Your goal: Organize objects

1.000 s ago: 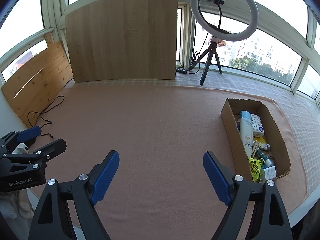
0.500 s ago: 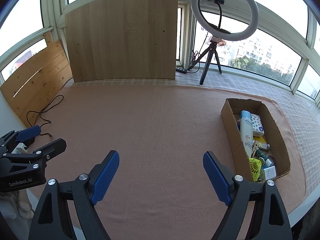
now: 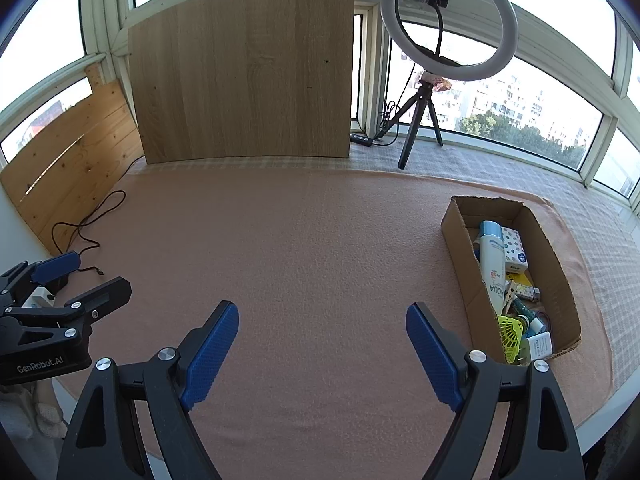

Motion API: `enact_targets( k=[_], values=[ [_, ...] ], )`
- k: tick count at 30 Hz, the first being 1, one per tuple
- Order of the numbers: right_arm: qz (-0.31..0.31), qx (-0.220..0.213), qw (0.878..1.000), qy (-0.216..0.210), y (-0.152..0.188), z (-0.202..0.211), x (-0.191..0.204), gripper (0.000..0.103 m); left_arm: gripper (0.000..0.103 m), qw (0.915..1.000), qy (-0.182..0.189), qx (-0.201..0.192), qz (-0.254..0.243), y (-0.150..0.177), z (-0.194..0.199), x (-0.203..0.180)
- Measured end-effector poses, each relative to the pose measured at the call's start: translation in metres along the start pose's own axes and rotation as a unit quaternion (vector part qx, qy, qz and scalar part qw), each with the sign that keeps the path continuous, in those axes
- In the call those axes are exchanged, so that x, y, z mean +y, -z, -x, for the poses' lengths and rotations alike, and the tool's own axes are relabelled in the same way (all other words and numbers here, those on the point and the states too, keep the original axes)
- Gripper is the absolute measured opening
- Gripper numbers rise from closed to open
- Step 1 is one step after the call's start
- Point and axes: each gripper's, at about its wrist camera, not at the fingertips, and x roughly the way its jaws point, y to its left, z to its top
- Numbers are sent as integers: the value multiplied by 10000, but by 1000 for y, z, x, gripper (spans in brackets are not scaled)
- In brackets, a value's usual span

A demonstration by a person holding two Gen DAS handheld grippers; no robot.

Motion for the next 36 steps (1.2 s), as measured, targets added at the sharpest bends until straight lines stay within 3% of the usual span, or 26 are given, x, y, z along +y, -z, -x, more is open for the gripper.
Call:
enact_targets(
  k=[36],
  values=[
    [55, 156, 9998, 57, -2, -15, 5, 83, 97, 10000, 26, 43, -33, -4, -13, 9]
  ],
)
